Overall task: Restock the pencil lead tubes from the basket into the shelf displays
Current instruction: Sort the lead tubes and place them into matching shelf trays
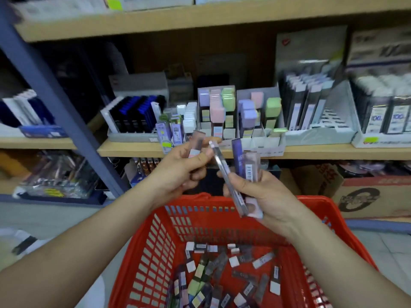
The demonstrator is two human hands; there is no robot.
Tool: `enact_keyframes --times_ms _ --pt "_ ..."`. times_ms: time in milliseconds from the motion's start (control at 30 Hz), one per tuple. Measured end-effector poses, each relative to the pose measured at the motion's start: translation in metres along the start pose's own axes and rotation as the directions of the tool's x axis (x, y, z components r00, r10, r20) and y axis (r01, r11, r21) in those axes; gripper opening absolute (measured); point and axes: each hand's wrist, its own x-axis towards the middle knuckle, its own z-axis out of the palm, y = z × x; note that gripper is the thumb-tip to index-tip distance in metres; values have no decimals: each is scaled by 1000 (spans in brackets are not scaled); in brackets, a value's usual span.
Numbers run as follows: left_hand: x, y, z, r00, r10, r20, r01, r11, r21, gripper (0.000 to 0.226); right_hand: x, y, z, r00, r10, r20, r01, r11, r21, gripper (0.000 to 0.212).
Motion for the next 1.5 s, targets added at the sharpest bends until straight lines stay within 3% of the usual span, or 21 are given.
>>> enact_keyframes --times_ms 67,167,300,400,600,733,867,967,1100,1267,1400,1500 --pt "-1 7 3 996 -19 -89 12 997 -80 14 2 -15 7 991 -95 -92 69 965 -253 18" --pt "1 20 8 987 61 -149 -63 998 -13 12 7 -30 11 982 -160 -102 111 919 -378 8" --pt "4 41 15 969 163 -186 -154 986 60 12 10 -58 8 996 -41 -83 16 959 -283 13" --pt "9 53 22 958 198 -209 -202 979 3 9 9 -83 0 999 38 -24 -41 988 -151 12" --pt "26 62 58 950 230 -213 -247 967 -56 11 -6 -102 -11 991 132 24 -129 987 -93 21" --pt "40 68 109 938 201 -282 -251 955 -157 17 -19 -92 -24 998 56 42 -58 997 56 36" --pt "55 59 155 926 185 -330 -249 955 -163 23 -27 -89 -36 994 -68 -87 84 977 198 19" --pt "59 42 178 928 168 -332 -237 955 -179 21 -29 -80 -47 982 -81 -173 113 976 185 7" --pt "60 27 195 948 149 -283 -209 958 -196 20 -35 -69 -66 979 -52 -196 96 971 220 7" --pt "69 33 194 948 125 -293 -184 966 -184 18 -43 -65 -91 991 -53 -125 72 986 153 39" --pt "85 64 170 878 325 -350 -346 938 2 10 -54 -61 -119 997 51 -58 -54 997 -58 14" --pt "95 83 158 809 492 -321 -448 870 204 17 -59 -62 -147 987 88 -137 -107 984 -140 8"
